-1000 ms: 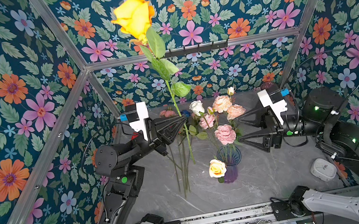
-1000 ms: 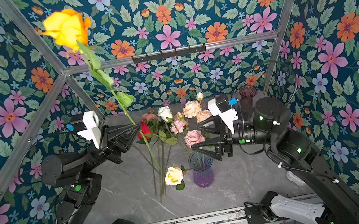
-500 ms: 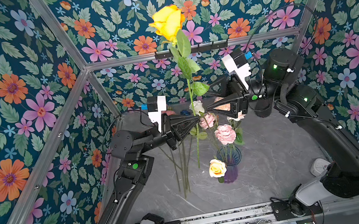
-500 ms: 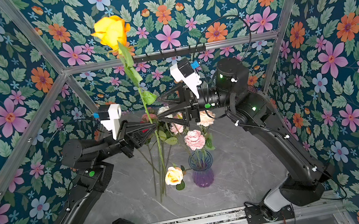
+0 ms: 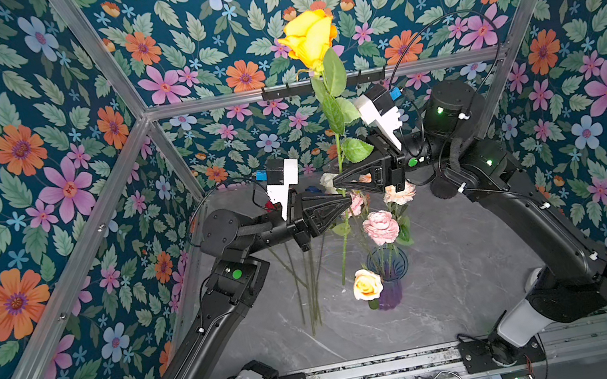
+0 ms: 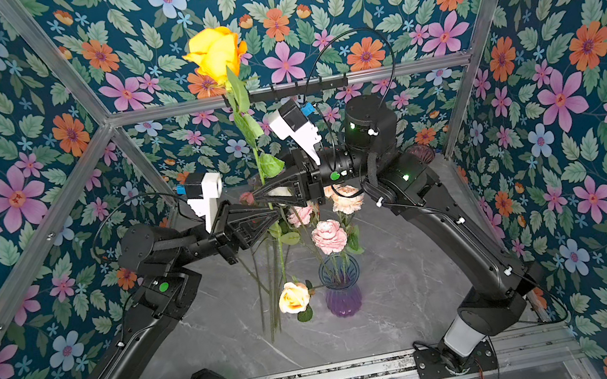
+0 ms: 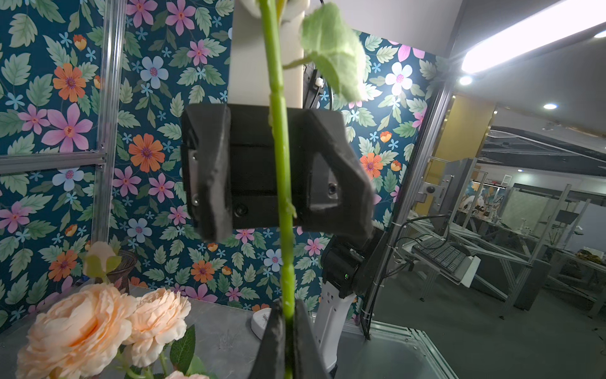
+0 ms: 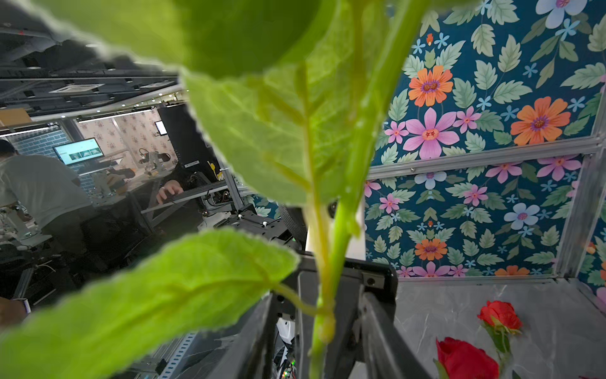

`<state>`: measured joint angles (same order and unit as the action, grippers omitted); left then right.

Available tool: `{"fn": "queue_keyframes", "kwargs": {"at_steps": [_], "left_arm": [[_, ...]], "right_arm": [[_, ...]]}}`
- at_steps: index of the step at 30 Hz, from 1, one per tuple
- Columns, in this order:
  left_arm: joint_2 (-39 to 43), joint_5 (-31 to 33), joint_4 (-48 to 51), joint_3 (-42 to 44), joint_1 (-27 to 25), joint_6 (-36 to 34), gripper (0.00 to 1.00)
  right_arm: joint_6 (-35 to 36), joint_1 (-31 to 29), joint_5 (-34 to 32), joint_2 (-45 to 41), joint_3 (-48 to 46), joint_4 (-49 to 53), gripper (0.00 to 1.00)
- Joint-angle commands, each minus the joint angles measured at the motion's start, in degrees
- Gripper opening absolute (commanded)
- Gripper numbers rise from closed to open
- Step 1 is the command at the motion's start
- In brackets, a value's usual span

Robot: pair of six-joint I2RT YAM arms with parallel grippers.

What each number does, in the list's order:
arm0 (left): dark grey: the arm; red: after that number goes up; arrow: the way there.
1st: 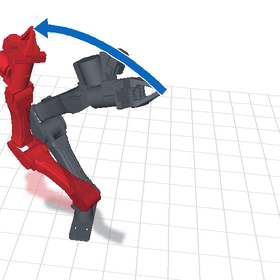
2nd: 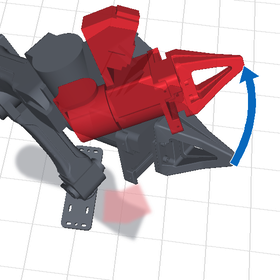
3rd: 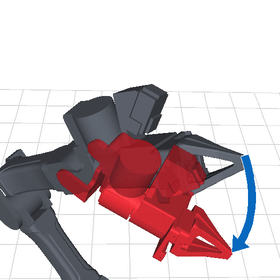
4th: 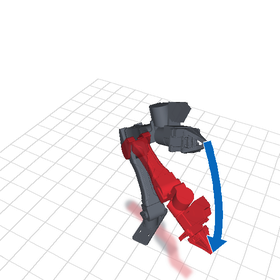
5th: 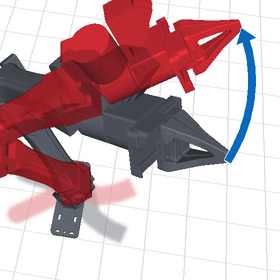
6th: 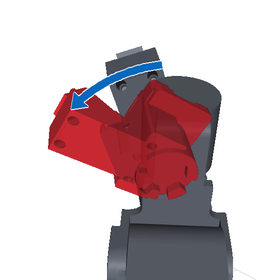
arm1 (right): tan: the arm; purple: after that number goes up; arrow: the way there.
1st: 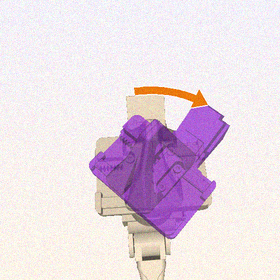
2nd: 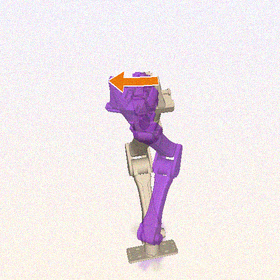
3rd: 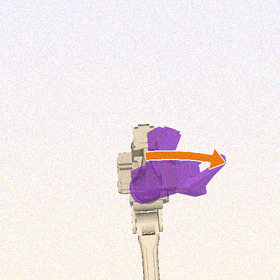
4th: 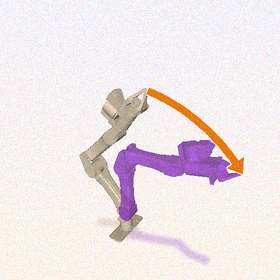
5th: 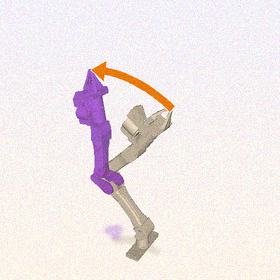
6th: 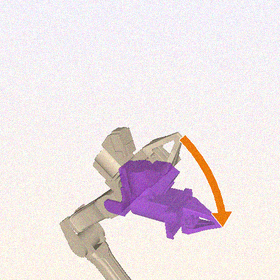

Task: Arrange the flowers into the vase
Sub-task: 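Grip the yellow rose stem with the right gripper while the left gripper releases it, then carry the yellow rose over the purple vase and lower it in with the right gripper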

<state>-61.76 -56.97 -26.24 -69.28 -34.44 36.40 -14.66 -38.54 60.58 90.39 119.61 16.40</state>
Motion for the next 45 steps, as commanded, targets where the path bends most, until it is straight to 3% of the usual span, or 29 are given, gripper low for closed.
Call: {"fn": "queue_keyframes", "kwargs": {"at_steps": [1, 4, 5, 6, 7, 8, 11, 14, 17, 20, 23, 29, 35, 45], "left_arm": [[0.14, 0.20, 0.21, -0.53, -0.36, -1.93, 0.00], [0.44, 0.30, 2.17, -0.71, -0.46, -3.67, 0.00], [0.77, 1.15, 4.38, -0.93, -0.46, -5.28, 0.06], [1.29, 2.80, 7.46, -1.40, -0.46, -7.20, 0.28], [2.18, 5.61, 11.71, -1.79, -0.46, -9.75, 0.62], [3.17, 7.87, 15.01, -1.83, -0.46, -12.07, 0.78], [6.38, 16.59, 24.68, -1.91, -0.46, -18.20, 0.96], [8.59, 27.39, 33.20, -1.83, -0.37, -21.18, 0.98], [12.12, 35.72, 34.99, 1.44, -0.37, -21.72, 0.97], [16.97, 40.53, 31.50, 7.01, -0.37, -20.85, 0.95], [21.39, 42.81, 27.31, 12.39, -0.37, -20.50, 0.94], [24.58, 44.34, 21.76, 17.83, -0.37, -19.09, 0.94], [25.14, 43.96, 20.33, 19.57, -0.37, -17.86, 0.93], [25.76, 43.79, 20.88, 20.59, -0.37, -17.76, 0.93]], "right_arm": [[-0.90, -0.13, -0.44, -0.39, -0.48, -3.17, 0.00], [-0.84, -0.12, -1.27, -0.82, -0.69, -4.07, 0.00], [-0.72, -0.10, -1.78, -0.92, -0.41, -4.21, 0.00], [-0.16, -0.13, -2.31, -1.12, -0.01, -4.11, 0.00], [0.86, -0.12, -3.51, -1.41, 0.77, -3.42, 0.00], [2.43, -0.12, -5.06, -1.84, 1.72, -2.23, 0.00], [8.56, -0.12, -10.79, -3.99, 3.59, 1.41, 0.00], [13.94, -0.06, -18.81, -9.46, 0.14, 0.65, 0.00], [20.02, -0.10, -27.37, -16.31, -3.53, 1.95, 0.00], [24.72, -0.12, -35.08, -22.14, -4.85, 8.14, 0.00], [24.89, -0.12, -39.63, -29.30, -10.50, 9.28, 0.00], [17.99, -0.13, -37.36, -38.88, -23.93, 9.96, 0.00], [14.01, -0.11, -35.54, -43.98, -38.08, 3.97, 0.00], [13.51, -0.13, -35.35, -44.29, -46.37, 0.31, 0.00]]}}
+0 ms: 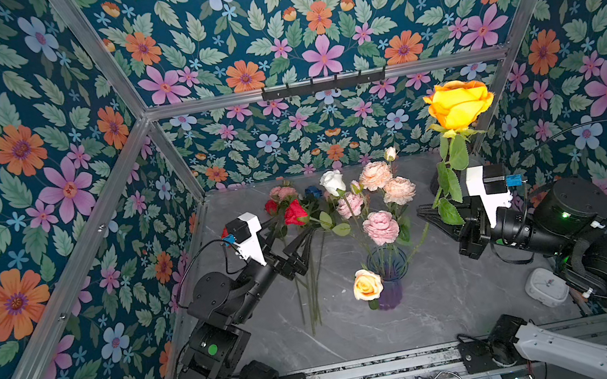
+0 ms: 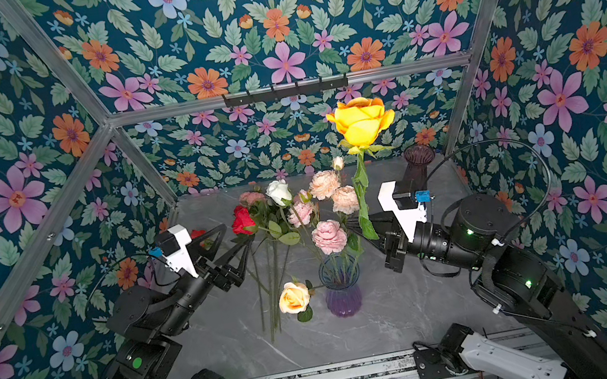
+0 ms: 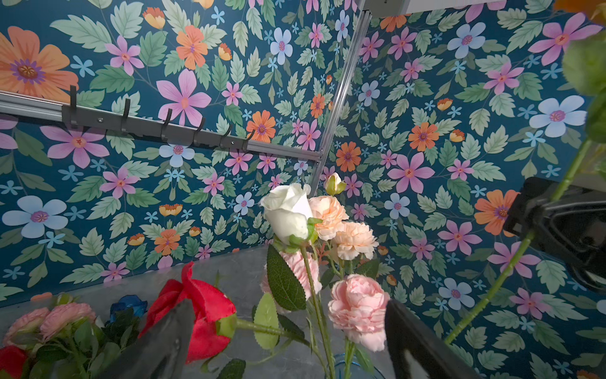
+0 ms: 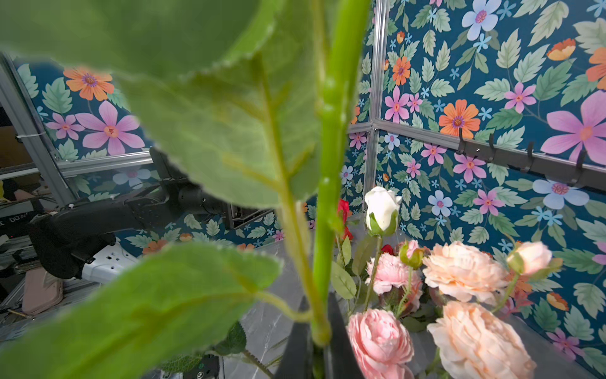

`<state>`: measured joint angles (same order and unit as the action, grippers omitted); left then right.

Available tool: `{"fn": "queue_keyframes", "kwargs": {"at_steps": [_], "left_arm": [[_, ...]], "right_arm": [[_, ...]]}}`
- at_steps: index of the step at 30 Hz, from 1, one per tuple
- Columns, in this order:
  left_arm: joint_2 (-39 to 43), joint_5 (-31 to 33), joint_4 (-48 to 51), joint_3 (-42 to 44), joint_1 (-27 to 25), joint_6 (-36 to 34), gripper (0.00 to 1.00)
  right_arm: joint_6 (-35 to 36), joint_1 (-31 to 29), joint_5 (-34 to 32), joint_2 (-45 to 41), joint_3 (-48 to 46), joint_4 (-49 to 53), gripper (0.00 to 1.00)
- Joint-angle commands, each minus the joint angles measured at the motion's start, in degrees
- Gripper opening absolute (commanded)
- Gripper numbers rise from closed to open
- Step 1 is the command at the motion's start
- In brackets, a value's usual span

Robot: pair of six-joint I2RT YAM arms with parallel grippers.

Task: Arrange the flowers into the vase
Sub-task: 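Carry the yellow rose over the purple vase and lower it in with the right gripper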

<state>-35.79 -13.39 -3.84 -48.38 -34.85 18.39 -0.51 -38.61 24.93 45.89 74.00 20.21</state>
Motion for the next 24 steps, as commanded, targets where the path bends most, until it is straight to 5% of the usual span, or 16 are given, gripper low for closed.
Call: {"fn": "queue_keyframes", "kwargs": {"at_steps": [1, 12, 24], "left_arm": [[-0.52, -0.01, -1.49, -0.52, 0.05, 0.03, 0.93], [-3.23, -2.05, -1.34, -1.65, 0.05, -0.70, 0.93], [-2.97, -2.18, 0.61, -2.53, 0.05, -1.80, 0.93]], "right_arm": [[-0.67, -0.04, 0.40, 0.38, -1.17, -3.66, 0.00], [-0.47, -0.06, -2.70, 4.13, -4.98, -1.34, 0.00], [-4.55, -0.06, 0.91, 0.28, -23.96, -12.40, 0.00]]}}
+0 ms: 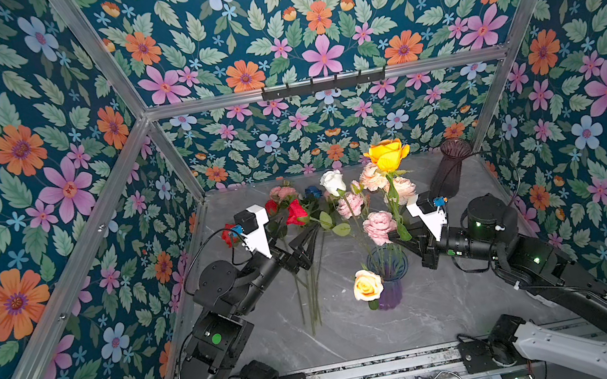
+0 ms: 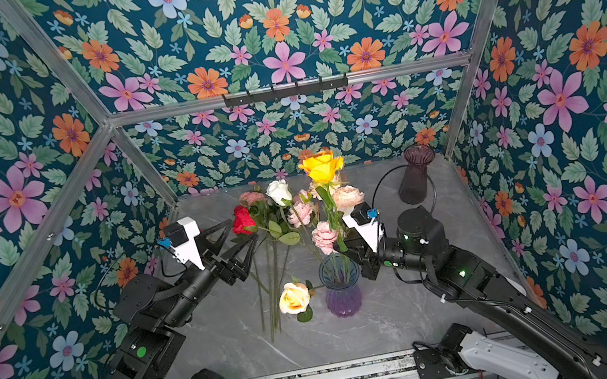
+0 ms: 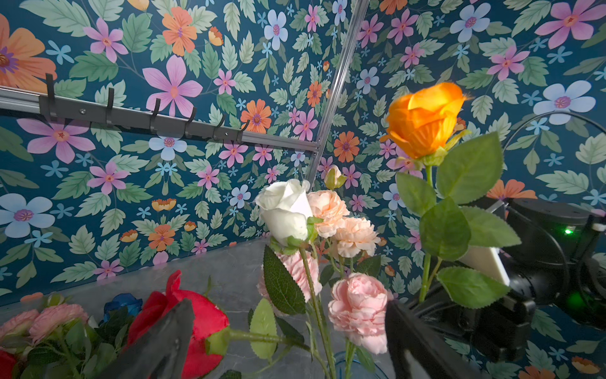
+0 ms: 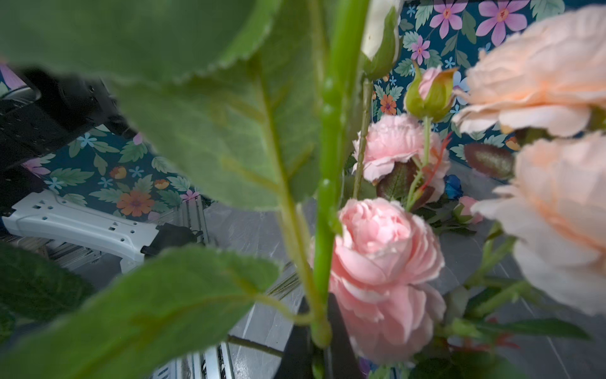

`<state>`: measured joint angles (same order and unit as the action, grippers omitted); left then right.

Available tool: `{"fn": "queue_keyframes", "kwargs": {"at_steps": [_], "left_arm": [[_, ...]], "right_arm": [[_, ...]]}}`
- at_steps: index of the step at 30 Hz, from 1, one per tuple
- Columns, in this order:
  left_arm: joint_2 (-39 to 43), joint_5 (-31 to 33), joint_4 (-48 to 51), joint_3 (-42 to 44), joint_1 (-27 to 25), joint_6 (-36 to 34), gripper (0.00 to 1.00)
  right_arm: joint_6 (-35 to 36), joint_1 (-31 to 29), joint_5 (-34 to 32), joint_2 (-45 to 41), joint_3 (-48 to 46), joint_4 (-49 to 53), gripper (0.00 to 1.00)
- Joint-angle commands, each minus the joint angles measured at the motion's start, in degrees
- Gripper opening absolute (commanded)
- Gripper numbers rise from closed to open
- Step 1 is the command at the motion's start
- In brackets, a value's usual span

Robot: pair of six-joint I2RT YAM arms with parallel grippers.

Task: Arrange the flowers into the vase
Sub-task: 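Carry the yellow rose over the purple vase and lower it in with the right gripper, then open the right gripper and draw it back while the left gripper moves toward the vase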

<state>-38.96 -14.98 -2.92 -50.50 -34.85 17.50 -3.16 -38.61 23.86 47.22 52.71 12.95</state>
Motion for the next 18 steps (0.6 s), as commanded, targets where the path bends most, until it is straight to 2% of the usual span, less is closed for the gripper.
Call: {"fn": "queue_keyframes", "kwargs": {"at_steps": [1, 10, 11, 14, 15, 16, 18], "left_arm": [[0.20, -0.70, -0.17, -0.39, 0.05, -0.82, 0.93], [-0.24, -1.25, 0.17, 0.05, 0.05, -0.28, 0.93], [-0.33, -1.32, 0.14, 0.14, 0.05, -0.15, 0.93], [-0.41, -1.48, 0.20, 0.76, 0.05, 0.49, 0.93], [-0.42, -1.52, 0.44, 1.00, 0.05, 0.65, 0.93], [-0.35, -1.49, 0.74, 1.23, 0.05, 0.69, 0.92], [0.17, -1.17, 1.40, 1.70, 0.05, 0.86, 0.92]], "right_arm": [[-1.92, -0.05, 2.69, -1.69, -4.28, -6.48, 0.00], [0.76, -0.06, 2.63, -5.44, -13.04, -8.76, 0.00], [1.08, -0.06, 2.31, -5.79, -13.16, -8.44, 0.03], [1.49, -0.06, 1.58, -7.22, -11.48, -6.26, 0.56], [1.49, -0.05, 0.92, -7.88, -10.13, -4.84, 0.68], [1.42, -0.06, 0.37, -8.69, -8.79, -3.41, 0.75], [1.08, -0.06, -0.64, -11.21, -5.48, -0.08, 0.77]]}}
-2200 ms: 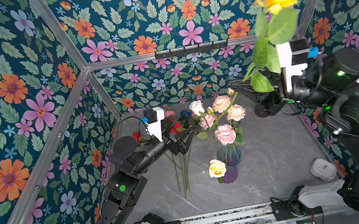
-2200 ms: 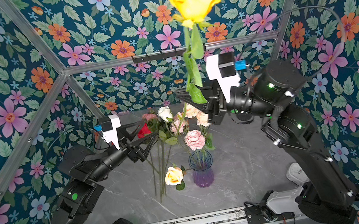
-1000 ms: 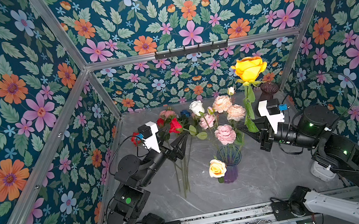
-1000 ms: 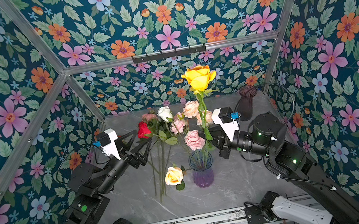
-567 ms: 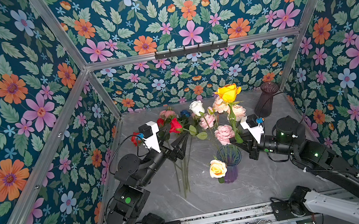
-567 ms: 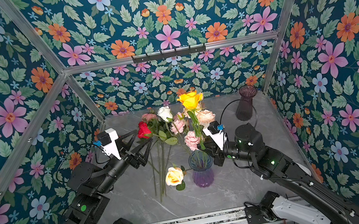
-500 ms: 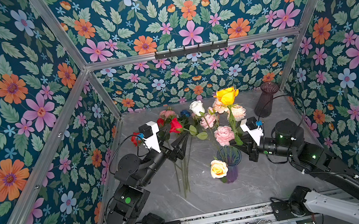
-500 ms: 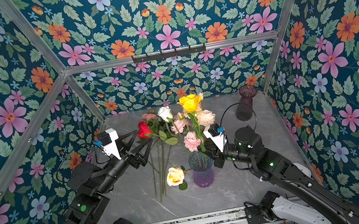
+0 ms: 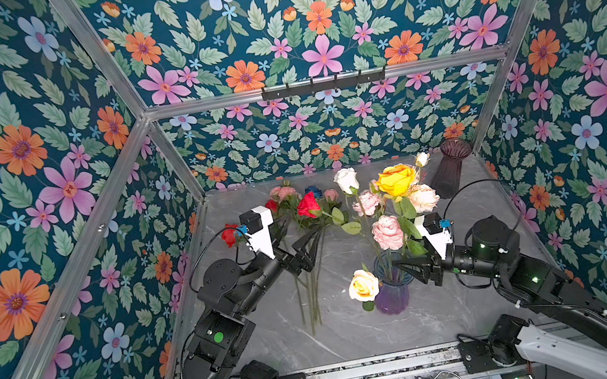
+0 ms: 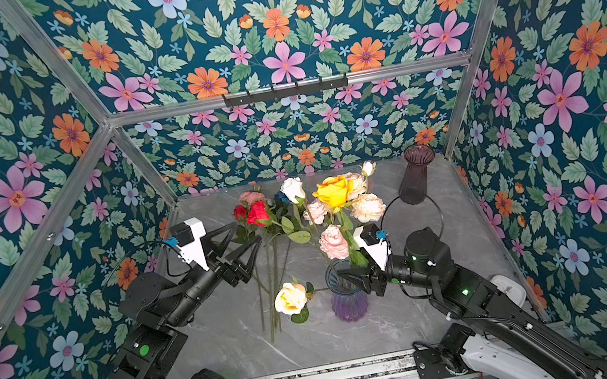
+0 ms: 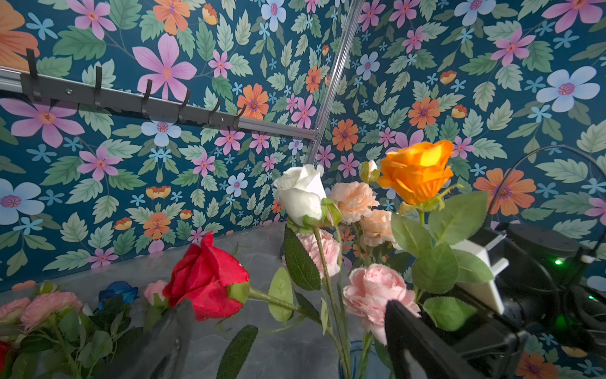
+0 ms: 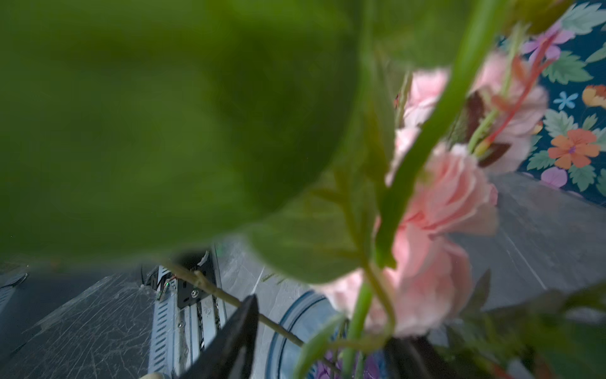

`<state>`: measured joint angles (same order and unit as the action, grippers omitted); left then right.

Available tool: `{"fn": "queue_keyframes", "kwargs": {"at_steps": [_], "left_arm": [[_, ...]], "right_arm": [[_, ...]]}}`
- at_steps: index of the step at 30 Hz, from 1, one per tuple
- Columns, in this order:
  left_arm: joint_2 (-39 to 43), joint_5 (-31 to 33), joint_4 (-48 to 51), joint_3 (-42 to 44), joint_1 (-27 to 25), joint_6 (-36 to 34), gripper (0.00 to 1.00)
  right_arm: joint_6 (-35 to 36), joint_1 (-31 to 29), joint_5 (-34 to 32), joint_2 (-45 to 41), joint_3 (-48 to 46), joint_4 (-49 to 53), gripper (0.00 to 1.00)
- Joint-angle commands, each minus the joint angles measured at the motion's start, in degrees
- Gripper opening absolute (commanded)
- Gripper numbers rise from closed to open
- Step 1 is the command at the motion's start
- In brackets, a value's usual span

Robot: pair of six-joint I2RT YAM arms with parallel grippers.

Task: Arrange the flowers into the vase
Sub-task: 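Open the right gripper and draw it back while the left gripper moves toward the vase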

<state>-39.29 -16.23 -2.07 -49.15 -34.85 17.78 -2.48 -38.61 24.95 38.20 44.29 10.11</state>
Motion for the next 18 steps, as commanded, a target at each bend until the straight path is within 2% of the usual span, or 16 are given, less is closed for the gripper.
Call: {"fn": "queue_keyframes", "kwargs": {"at_steps": [1, 7, 10, 12, 15, 18], "left_arm": [[0.78, 0.35, 0.72, 0.65, 0.05, 0.56, 0.92], [3.12, 3.74, 0.86, 5.06, 0.05, 3.13, 0.92], [4.49, 4.73, 0.17, 10.19, 0.05, 6.10, 0.85], [5.24, 3.15, -1.71, 14.64, 0.05, 9.00, 0.82], [5.05, -1.30, -4.17, 20.32, 0.02, 13.33, 0.84], [3.86, -6.63, -5.52, 24.47, -0.17, 16.17, 0.84]], "right_arm": [[0.02, -0.04, -2.06, -3.45, 4.28, 4.07, 0.77], [-6.17, -0.04, -7.51, -13.85, 8.35, 13.00, 0.77], [-12.74, -0.01, -12.21, -17.89, 6.24, 16.86, 0.76], [-17.38, -0.05, -13.09, -19.61, 2.82, 18.86, 0.74], [-23.99, -0.06, -12.34, -22.83, -4.53, 17.44, 0.75], [-27.67, -0.04, -8.76, -25.11, -10.56, 14.81, 0.76]]}}
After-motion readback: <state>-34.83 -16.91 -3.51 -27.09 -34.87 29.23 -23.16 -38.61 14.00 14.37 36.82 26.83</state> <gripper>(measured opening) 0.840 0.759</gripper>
